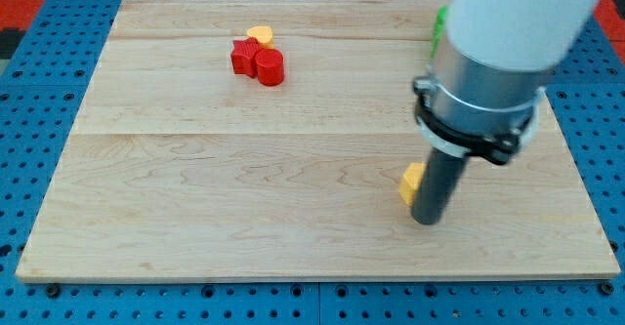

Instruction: Move the arm towards the bottom center of the board

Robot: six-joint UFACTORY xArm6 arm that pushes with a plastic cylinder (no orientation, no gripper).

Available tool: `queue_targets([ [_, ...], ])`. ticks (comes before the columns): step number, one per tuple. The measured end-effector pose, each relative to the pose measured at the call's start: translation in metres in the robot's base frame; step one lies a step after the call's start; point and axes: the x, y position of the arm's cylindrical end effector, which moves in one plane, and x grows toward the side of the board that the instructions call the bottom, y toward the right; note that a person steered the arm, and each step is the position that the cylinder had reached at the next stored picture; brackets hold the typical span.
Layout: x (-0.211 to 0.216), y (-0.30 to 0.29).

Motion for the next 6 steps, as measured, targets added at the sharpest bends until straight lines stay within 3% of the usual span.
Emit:
queue_targets([
  [4, -0.07, -0.167],
  [5, -0.071, -0.18],
  [6, -0.043, -0.143],
])
